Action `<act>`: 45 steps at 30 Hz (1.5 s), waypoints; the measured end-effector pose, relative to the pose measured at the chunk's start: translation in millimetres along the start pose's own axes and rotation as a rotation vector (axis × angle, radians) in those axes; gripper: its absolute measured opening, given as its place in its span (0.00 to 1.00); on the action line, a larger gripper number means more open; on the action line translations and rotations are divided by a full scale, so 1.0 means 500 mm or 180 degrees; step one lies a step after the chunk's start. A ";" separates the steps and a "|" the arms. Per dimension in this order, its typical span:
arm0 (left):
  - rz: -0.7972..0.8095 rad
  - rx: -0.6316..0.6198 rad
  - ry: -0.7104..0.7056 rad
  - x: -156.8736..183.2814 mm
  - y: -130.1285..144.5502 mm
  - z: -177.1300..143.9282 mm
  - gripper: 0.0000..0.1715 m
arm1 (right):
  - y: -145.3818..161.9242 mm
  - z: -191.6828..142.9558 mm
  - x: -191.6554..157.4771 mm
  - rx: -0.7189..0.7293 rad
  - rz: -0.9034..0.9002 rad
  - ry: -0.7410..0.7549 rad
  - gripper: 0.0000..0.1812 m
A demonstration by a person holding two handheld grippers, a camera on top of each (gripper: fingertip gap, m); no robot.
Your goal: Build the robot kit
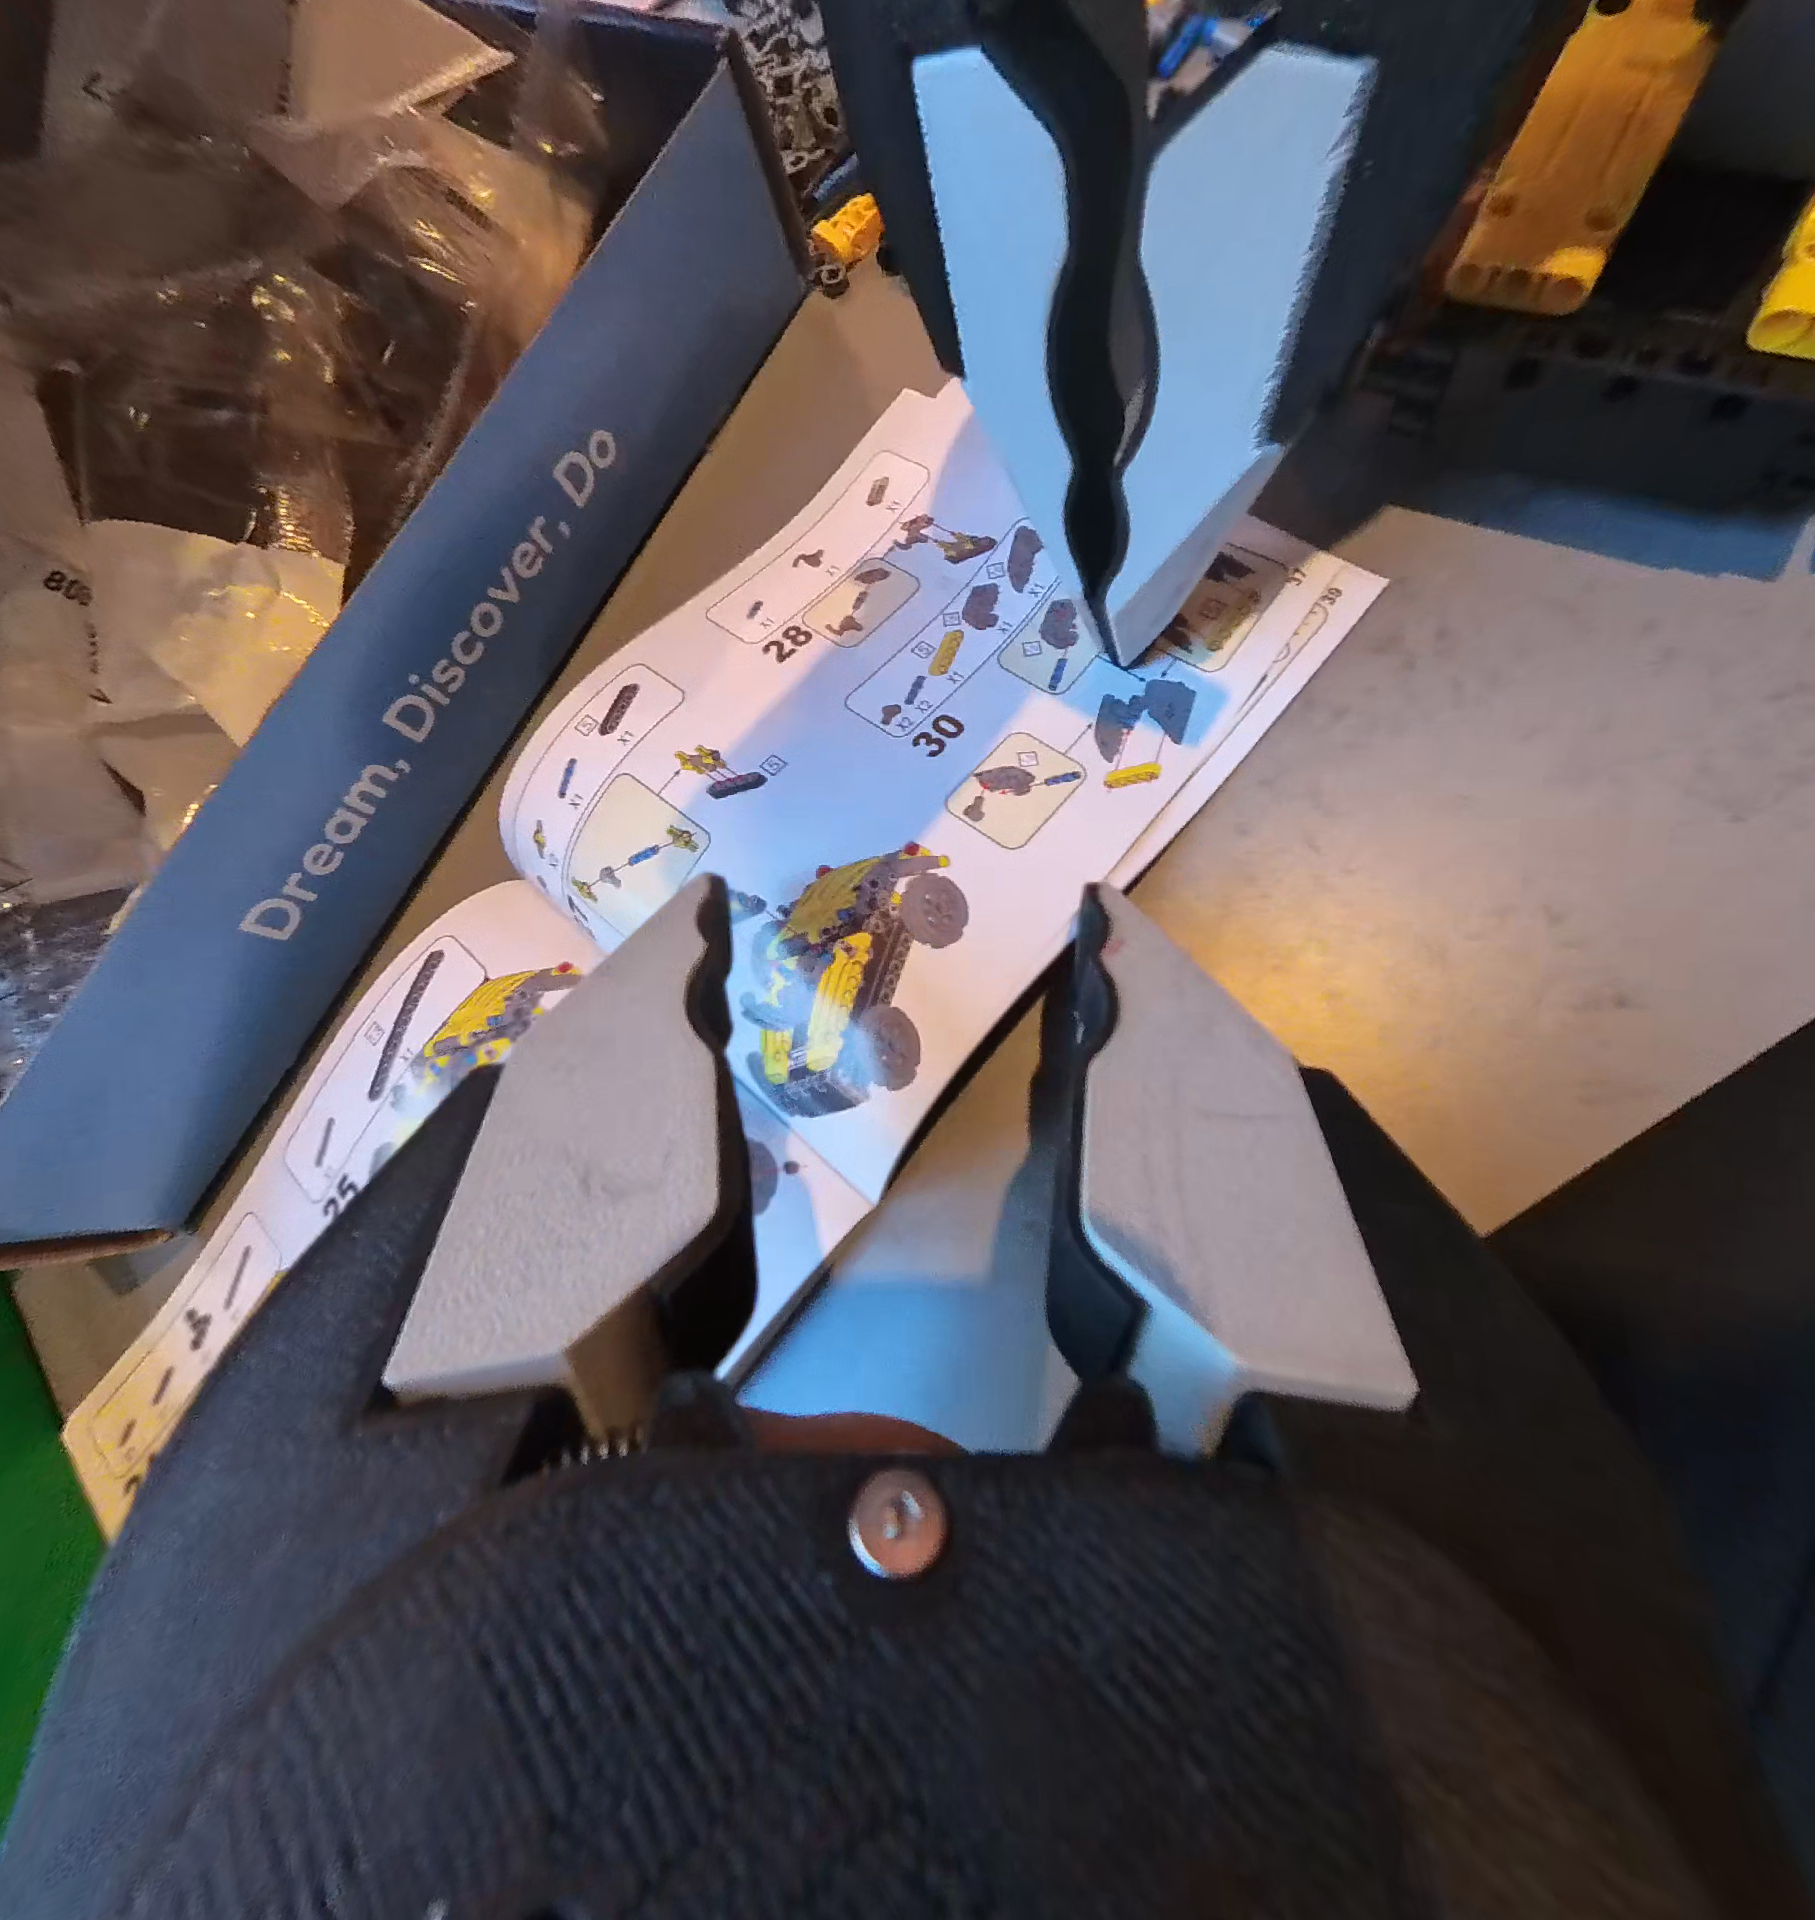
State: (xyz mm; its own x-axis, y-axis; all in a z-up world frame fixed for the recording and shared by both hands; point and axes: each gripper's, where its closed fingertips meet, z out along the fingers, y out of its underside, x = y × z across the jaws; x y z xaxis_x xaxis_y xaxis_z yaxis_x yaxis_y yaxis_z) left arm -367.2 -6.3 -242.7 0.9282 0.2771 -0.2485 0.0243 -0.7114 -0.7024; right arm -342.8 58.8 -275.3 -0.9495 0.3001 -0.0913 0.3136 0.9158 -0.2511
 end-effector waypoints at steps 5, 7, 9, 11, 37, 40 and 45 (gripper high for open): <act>0.0050 -0.0116 0.0051 0.007 0.002 0.014 0.39 | 0.001 0.001 0.001 -0.0015 0.0034 -0.0016 0.00; 0.0062 -0.0203 0.0032 0.005 0.009 0.024 0.41 | 0.001 0.001 0.001 -0.0007 0.0041 -0.0007 0.00; 0.0014 -0.0209 0.0044 0.006 0.010 0.031 0.40 | 0.001 0.001 0.001 0.0010 0.0031 0.0028 0.00; -0.0020 -0.0215 0.0049 0.008 0.016 0.034 0.36 | 0.001 -0.004 0.001 0.0044 0.0023 0.0061 0.00; -0.0946 0.1204 0.0193 0.223 -0.076 -0.059 0.38 | 0.437 -0.371 -0.273 0.2834 0.1956 0.2347 0.23; -0.0942 0.1281 0.0165 0.241 -0.077 -0.053 0.40 | 0.474 -0.358 -0.283 0.3038 0.2184 0.2523 0.25; -0.0946 0.1769 0.0223 0.229 -0.110 -0.069 0.42 | 0.520 -0.364 -0.275 0.3390 0.2472 0.2808 0.27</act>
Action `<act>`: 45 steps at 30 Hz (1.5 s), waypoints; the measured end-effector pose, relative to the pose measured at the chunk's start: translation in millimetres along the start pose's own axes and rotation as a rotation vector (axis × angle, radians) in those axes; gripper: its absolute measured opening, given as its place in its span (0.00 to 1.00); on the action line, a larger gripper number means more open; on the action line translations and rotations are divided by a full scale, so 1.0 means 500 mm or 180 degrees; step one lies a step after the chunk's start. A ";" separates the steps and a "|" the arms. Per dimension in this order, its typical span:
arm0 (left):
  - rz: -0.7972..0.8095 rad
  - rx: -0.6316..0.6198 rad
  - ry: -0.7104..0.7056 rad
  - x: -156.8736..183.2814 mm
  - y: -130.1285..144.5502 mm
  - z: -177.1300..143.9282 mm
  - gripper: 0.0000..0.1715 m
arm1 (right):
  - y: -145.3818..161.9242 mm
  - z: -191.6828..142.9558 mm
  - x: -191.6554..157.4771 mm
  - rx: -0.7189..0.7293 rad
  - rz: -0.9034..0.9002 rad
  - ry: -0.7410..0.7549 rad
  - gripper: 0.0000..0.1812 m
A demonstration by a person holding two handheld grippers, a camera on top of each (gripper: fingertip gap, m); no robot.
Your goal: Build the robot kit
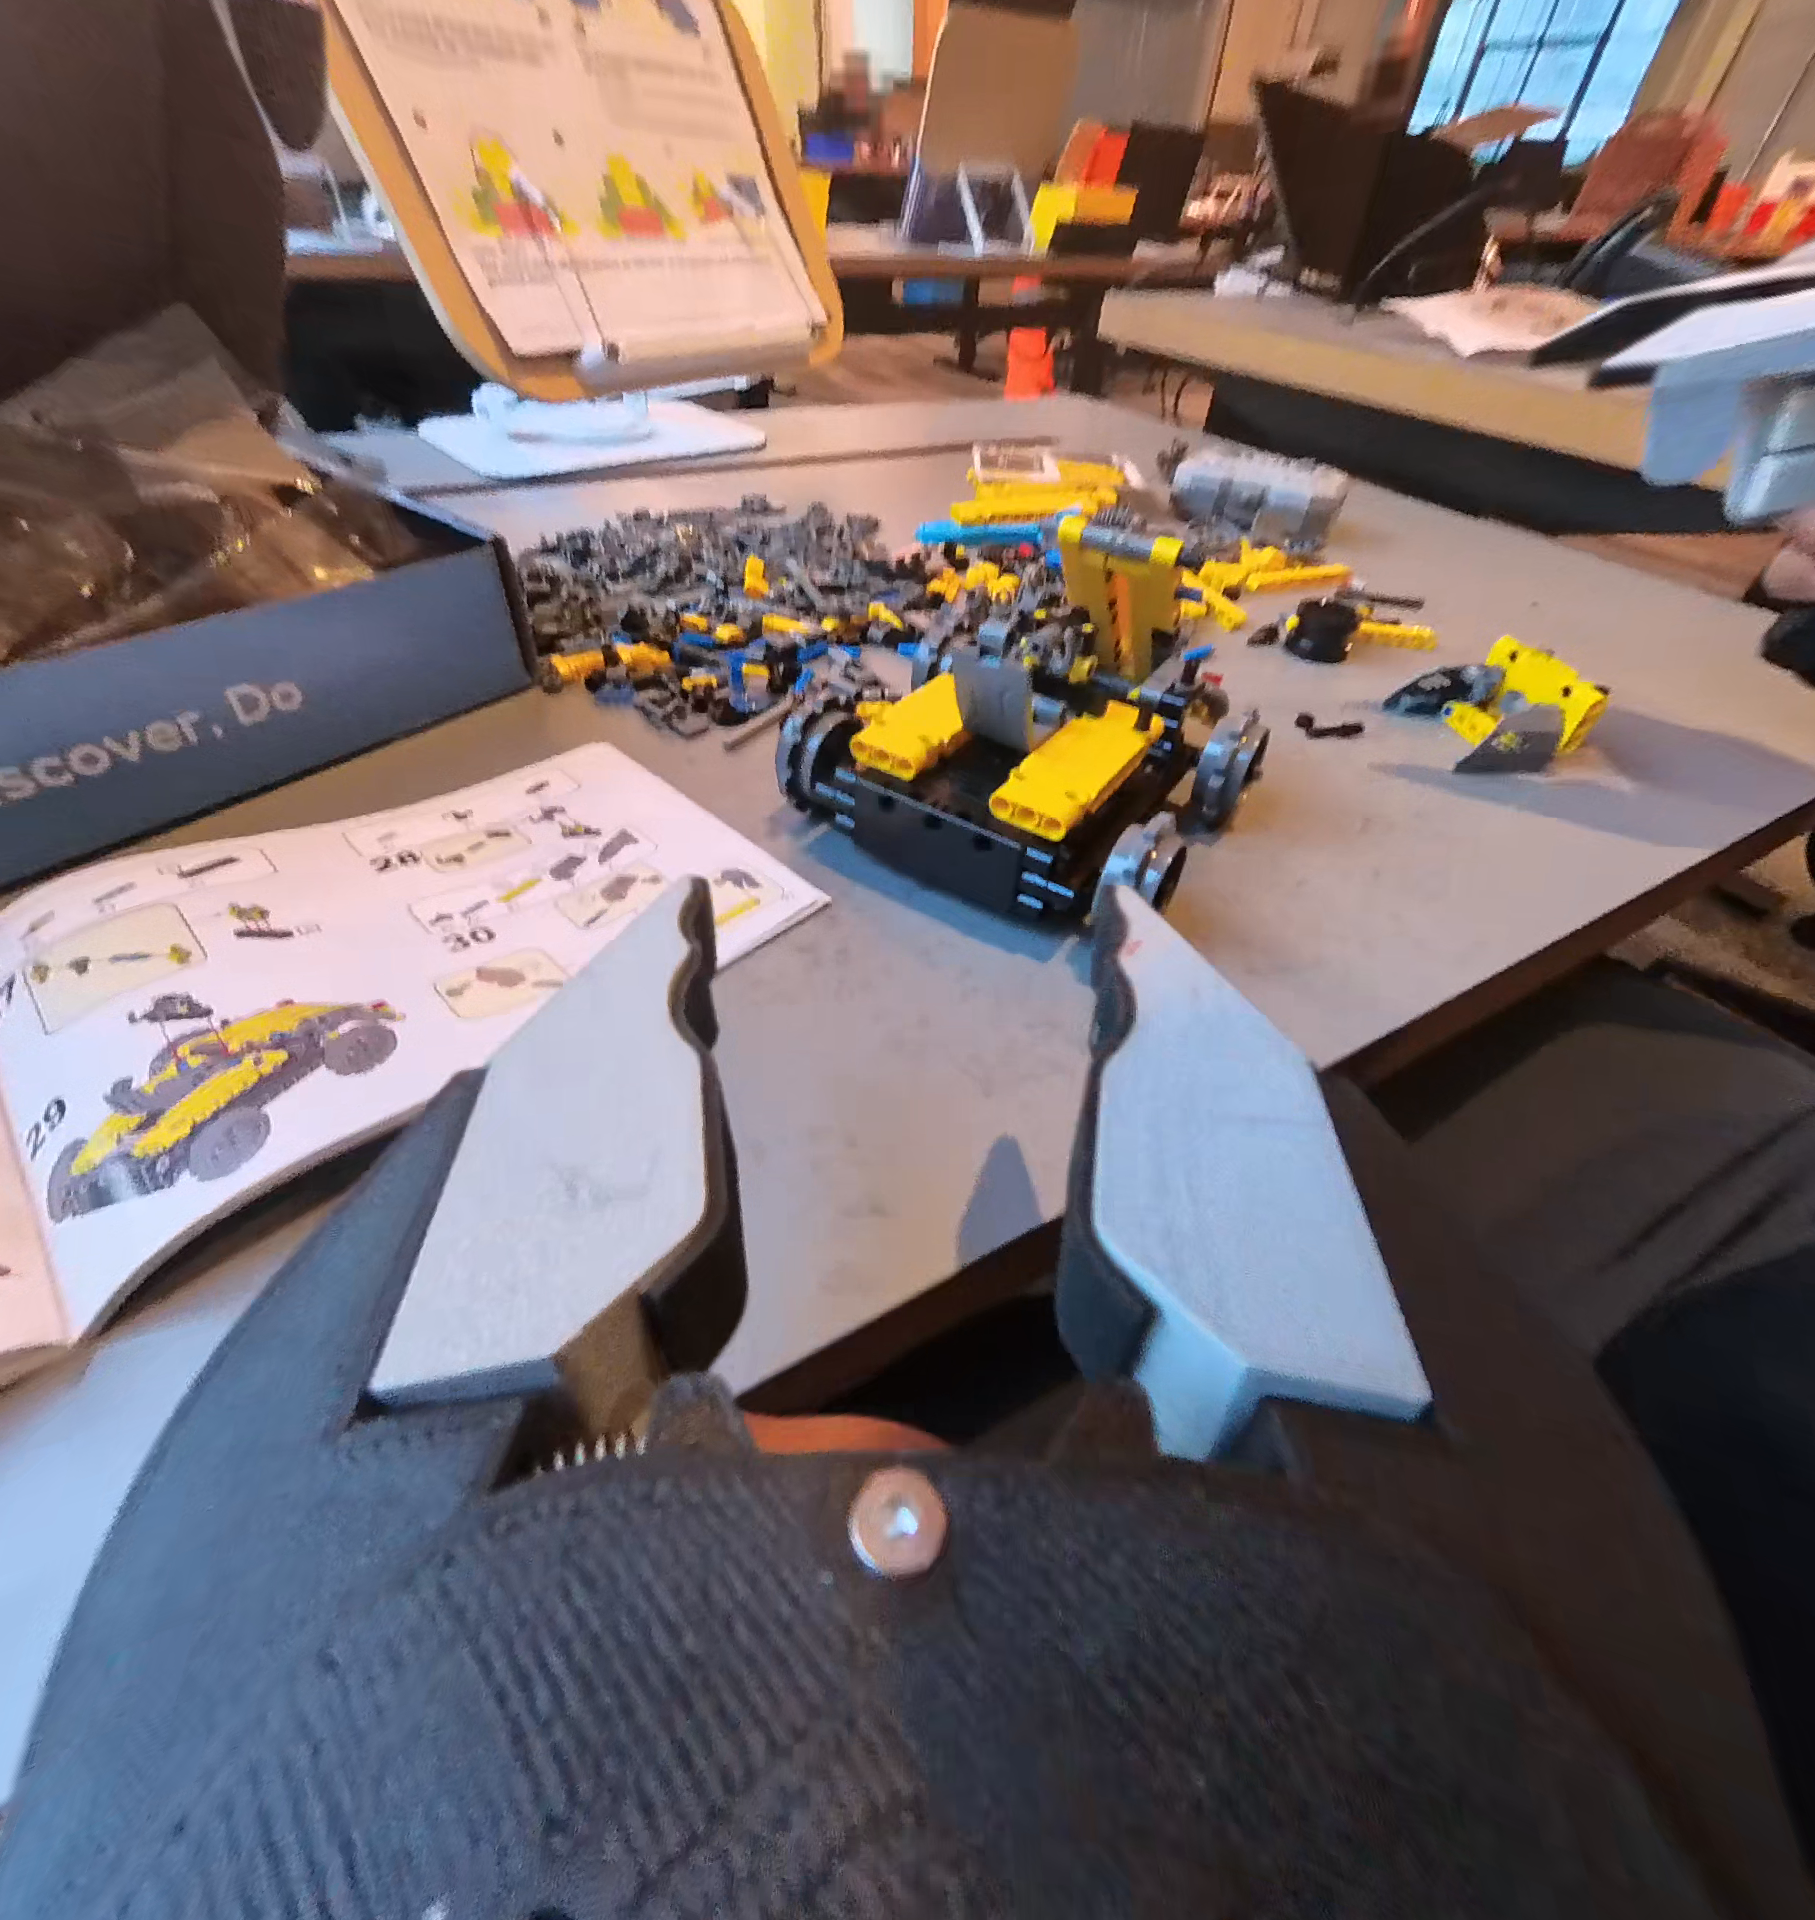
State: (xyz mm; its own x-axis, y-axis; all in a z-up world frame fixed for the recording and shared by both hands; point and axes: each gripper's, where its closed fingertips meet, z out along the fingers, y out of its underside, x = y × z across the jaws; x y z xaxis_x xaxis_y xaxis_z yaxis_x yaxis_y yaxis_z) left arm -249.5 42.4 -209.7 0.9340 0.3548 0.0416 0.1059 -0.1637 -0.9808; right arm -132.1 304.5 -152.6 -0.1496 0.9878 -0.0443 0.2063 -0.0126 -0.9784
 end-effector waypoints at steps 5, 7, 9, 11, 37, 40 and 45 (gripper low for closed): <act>-0.0034 0.0351 0.0179 0.006 -0.035 0.014 0.41 | -0.020 0.017 0.033 0.0134 -0.0111 0.0286 0.28; 0.0051 0.0469 0.0107 -0.007 -0.046 0.018 0.40 | -0.019 0.031 0.043 0.0078 -0.0180 0.0408 0.27; -0.0007 0.0550 0.0187 -0.007 -0.048 0.024 0.36 | -0.018 0.047 0.052 0.0025 -0.0197 0.0519 0.27; -0.0073 0.0516 0.0355 0.000 -0.038 0.031 0.33 | -0.021 0.060 0.057 0.0028 -0.0176 0.0604 0.27; -0.0197 0.0303 0.0474 -0.110 -0.006 -0.050 0.30 | 0.063 -0.032 -0.009 -0.0242 0.0220 0.1465 0.35; -0.0203 0.0253 0.0515 -0.108 -0.001 -0.039 0.30 | 0.085 -0.033 -0.007 -0.0282 0.0346 0.1491 0.35; -0.0233 0.0213 0.0546 -0.109 0.002 -0.026 0.30 | 0.117 -0.027 -0.001 -0.0417 0.0452 0.1509 0.37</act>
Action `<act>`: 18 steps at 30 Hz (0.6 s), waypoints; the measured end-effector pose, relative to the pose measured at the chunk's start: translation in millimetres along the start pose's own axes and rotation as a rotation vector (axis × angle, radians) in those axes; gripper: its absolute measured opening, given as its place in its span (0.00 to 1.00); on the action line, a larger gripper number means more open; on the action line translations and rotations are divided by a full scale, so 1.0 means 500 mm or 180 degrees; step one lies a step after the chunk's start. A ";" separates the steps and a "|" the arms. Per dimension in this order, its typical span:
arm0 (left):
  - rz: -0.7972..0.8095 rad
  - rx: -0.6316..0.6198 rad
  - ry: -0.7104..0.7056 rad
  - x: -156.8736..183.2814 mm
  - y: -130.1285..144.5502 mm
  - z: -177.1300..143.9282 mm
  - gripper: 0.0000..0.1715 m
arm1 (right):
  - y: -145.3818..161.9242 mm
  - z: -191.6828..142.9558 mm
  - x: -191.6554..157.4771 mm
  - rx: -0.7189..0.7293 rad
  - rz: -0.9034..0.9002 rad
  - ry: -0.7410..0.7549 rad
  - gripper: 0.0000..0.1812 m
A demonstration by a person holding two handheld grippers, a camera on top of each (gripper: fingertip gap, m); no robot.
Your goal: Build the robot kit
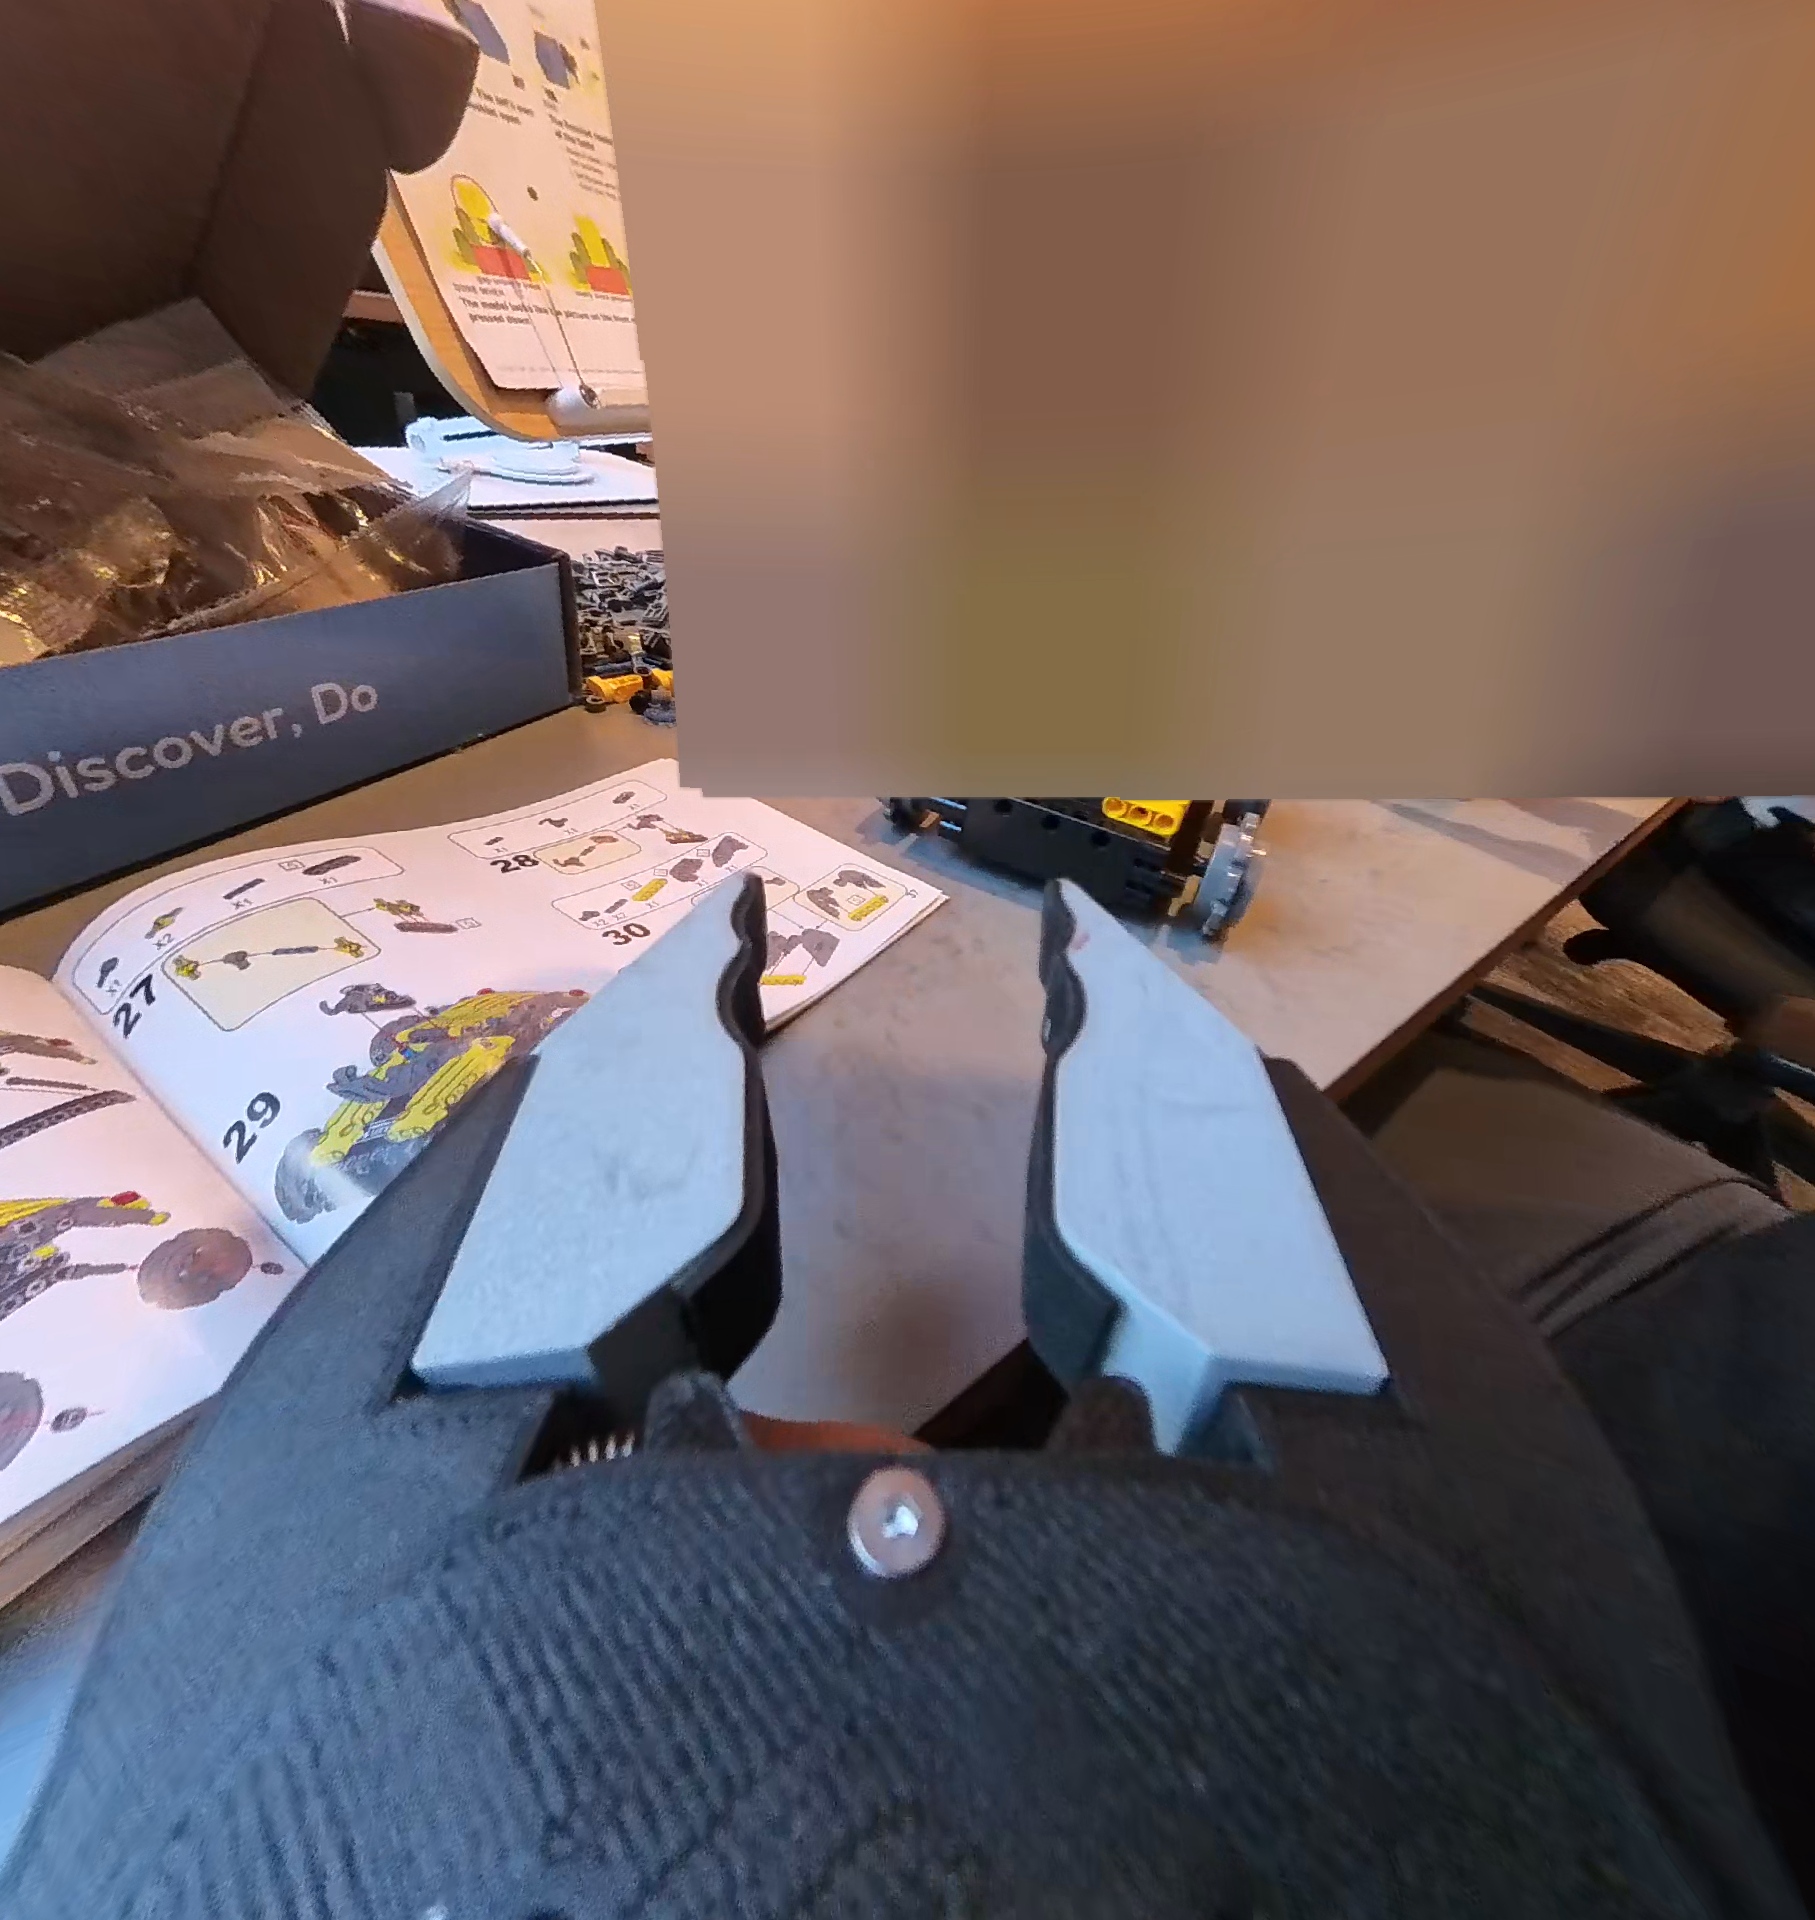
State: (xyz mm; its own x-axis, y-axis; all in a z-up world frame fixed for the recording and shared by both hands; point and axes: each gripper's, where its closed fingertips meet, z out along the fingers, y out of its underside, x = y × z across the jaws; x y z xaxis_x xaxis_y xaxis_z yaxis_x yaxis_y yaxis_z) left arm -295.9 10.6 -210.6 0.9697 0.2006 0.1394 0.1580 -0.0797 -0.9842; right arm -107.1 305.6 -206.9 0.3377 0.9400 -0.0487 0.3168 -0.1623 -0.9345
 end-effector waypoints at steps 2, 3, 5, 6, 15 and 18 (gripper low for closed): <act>-0.0018 -0.0016 0.0015 0.000 0.002 0.005 0.30 | 0.011 0.004 0.002 -0.0053 0.0011 0.0011 0.37; -0.0019 -0.0025 0.0023 0.000 0.003 0.007 0.30 | 0.015 0.006 0.004 -0.0075 0.0014 0.0023 0.37; -0.0008 -0.0021 0.0040 0.002 0.002 0.010 0.30 | 0.022 0.009 0.007 -0.0116 0.0031 0.0031 0.37; 0.0005 -0.0017 0.0040 0.002 0.002 0.011 0.29 | 0.025 0.011 0.008 -0.0136 0.0033 0.0033 0.37; 0.0028 -0.0040 0.0033 0.002 0.005 0.012 0.29 | 0.056 0.017 0.020 -0.0431 -0.0129 0.0046 0.21; 0.0024 -0.0043 0.0031 0.002 0.005 0.012 0.29 | 0.055 0.018 0.023 -0.0428 -0.0129 0.0051 0.21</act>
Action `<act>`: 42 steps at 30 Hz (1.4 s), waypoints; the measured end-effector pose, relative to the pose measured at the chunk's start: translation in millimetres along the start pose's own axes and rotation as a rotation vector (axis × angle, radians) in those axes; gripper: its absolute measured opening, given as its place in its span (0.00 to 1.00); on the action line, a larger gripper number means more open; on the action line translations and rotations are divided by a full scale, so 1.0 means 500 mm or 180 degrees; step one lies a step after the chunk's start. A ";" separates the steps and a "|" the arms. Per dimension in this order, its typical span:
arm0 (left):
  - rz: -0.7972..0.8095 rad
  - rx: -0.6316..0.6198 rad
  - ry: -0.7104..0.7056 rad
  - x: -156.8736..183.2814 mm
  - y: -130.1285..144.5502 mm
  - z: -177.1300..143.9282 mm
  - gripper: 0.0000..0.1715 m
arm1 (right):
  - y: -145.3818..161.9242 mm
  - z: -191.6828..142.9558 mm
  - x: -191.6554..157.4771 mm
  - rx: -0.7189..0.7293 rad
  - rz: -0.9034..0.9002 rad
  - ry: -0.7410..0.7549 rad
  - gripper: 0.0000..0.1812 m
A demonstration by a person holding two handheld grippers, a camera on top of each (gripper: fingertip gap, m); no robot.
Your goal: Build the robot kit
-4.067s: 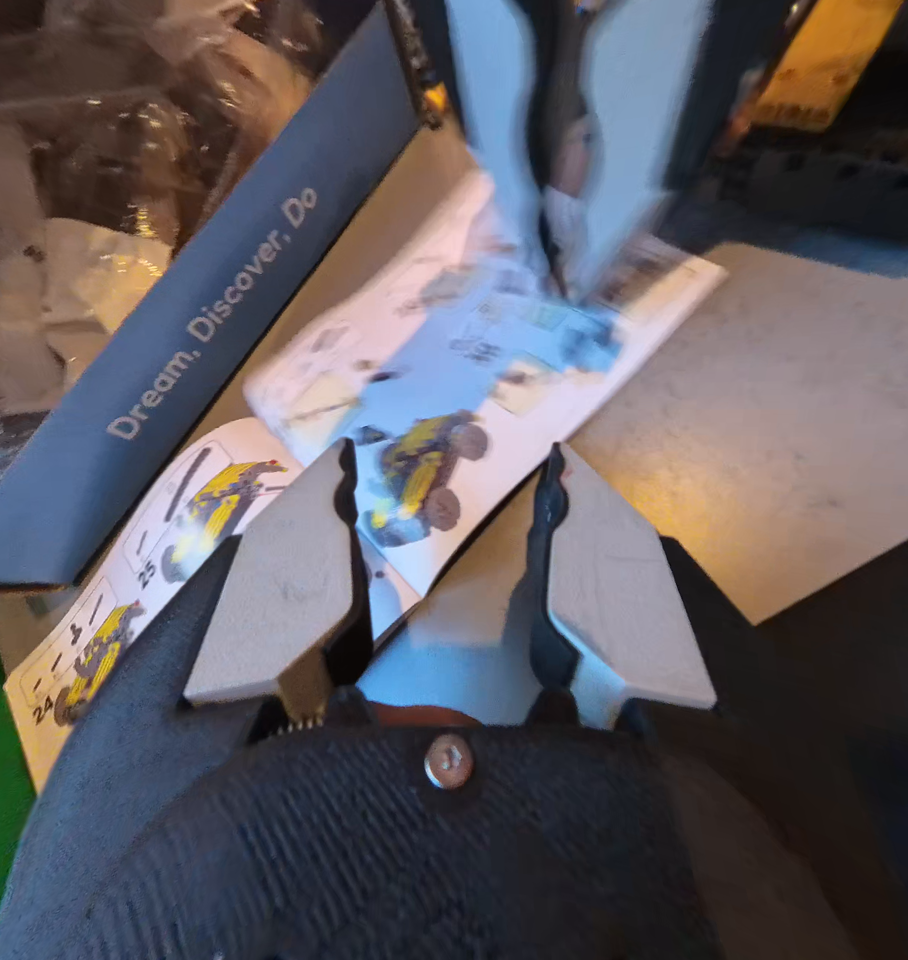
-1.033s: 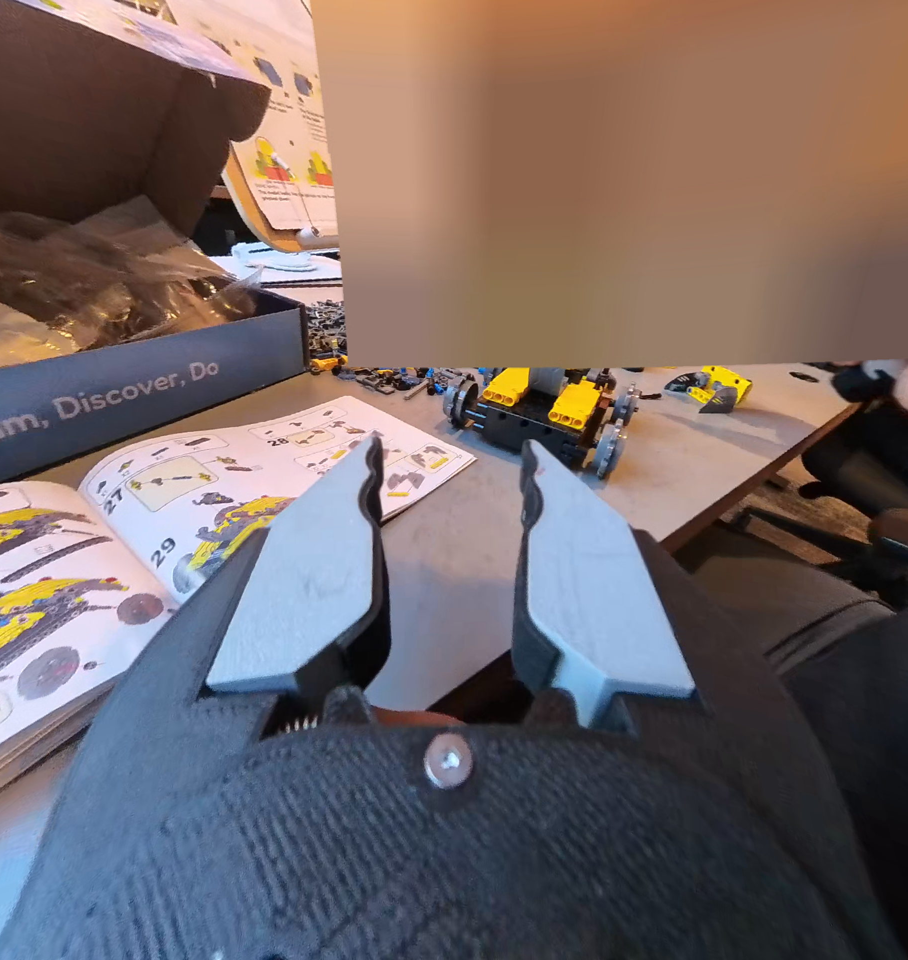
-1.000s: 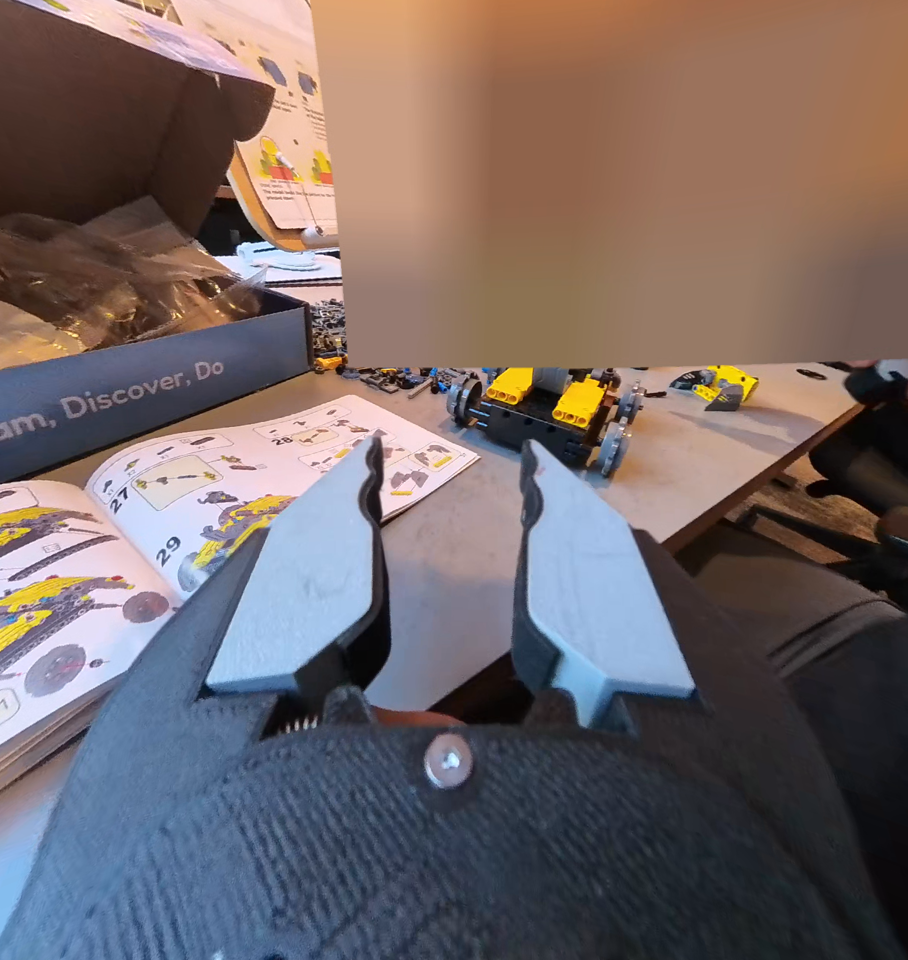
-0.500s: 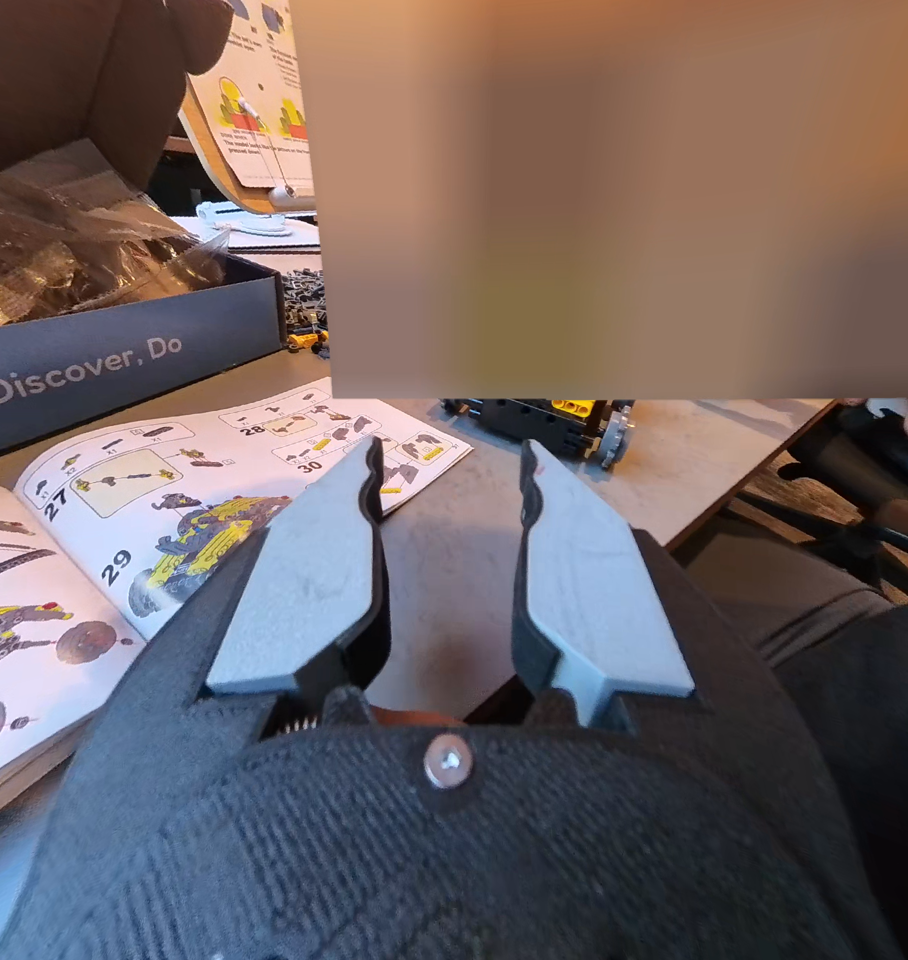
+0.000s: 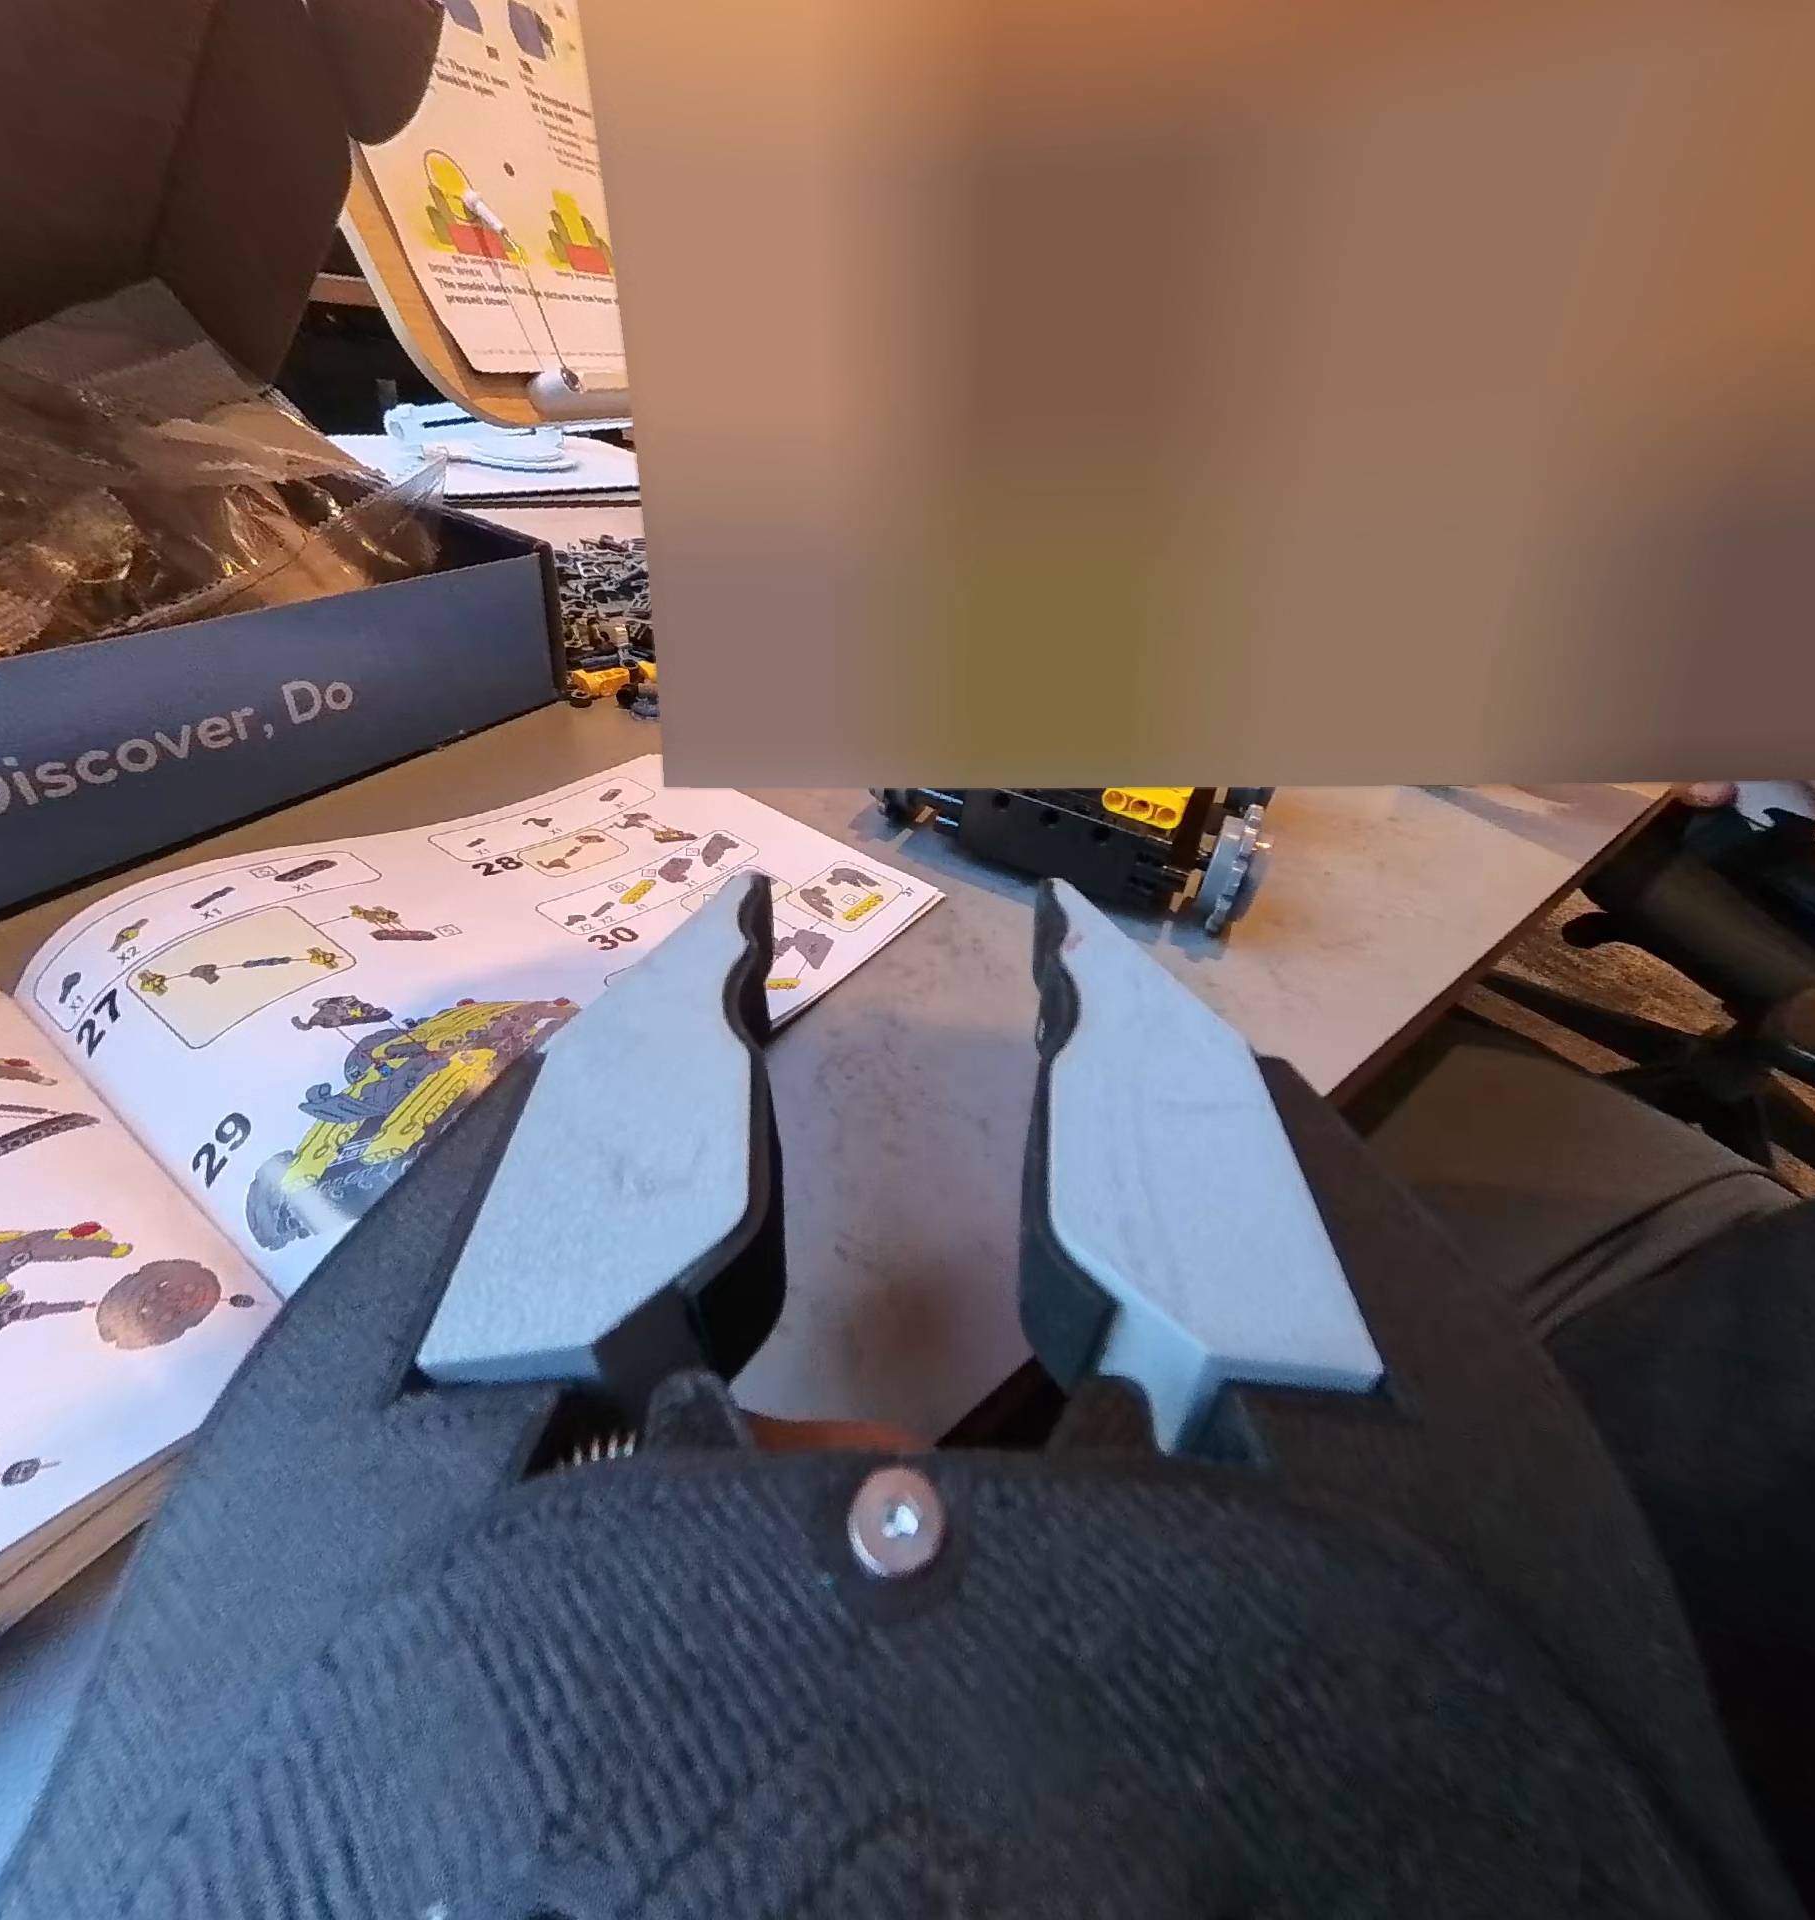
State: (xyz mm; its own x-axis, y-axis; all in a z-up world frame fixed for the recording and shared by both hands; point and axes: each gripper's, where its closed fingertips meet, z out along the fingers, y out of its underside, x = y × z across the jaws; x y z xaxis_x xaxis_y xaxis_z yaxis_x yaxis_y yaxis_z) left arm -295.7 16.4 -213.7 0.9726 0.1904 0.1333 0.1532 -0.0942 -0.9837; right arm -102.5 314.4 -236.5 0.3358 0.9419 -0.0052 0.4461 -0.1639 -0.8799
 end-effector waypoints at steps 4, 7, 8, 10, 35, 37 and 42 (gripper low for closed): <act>-0.0012 0.0005 -0.0002 -0.001 0.000 0.000 0.29 | -0.002 0.000 -0.006 0.0035 0.0011 -0.0034 0.22; -0.0009 0.0005 -0.0008 -0.002 0.000 -0.001 0.29 | 0.001 0.000 -0.011 0.0043 0.0047 -0.0068 0.24; -0.0013 0.0007 -0.0011 -0.002 -0.001 -0.001 0.29 | 0.001 -0.001 -0.011 0.0057 0.0063 -0.0075 0.24; -0.0021 0.0013 -0.0013 -0.003 -0.001 -0.001 0.29 | 0.001 -0.001 -0.010 0.0077 0.0091 -0.0077 0.25; -0.0046 0.0019 -0.0013 -0.005 -0.001 -0.001 0.28 | 0.018 0.007 0.016 -0.0025 0.0078 0.0118 0.25; -0.0048 0.0019 -0.0013 -0.006 -0.001 -0.001 0.28 | 0.015 0.004 0.018 0.0001 0.0083 0.0130 0.25; -0.0053 0.0020 -0.0011 -0.006 -0.001 -0.001 0.28 | 0.017 0.004 0.021 -0.0006 0.0120 0.0129 0.25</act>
State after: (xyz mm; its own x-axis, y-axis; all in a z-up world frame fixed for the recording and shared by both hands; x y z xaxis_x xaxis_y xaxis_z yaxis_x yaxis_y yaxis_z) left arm -298.4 15.7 -213.4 0.9693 0.1953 0.1493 0.1684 -0.0847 -0.9821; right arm -96.9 323.5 -245.1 0.3858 0.9224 -0.0191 0.4339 -0.1997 -0.8785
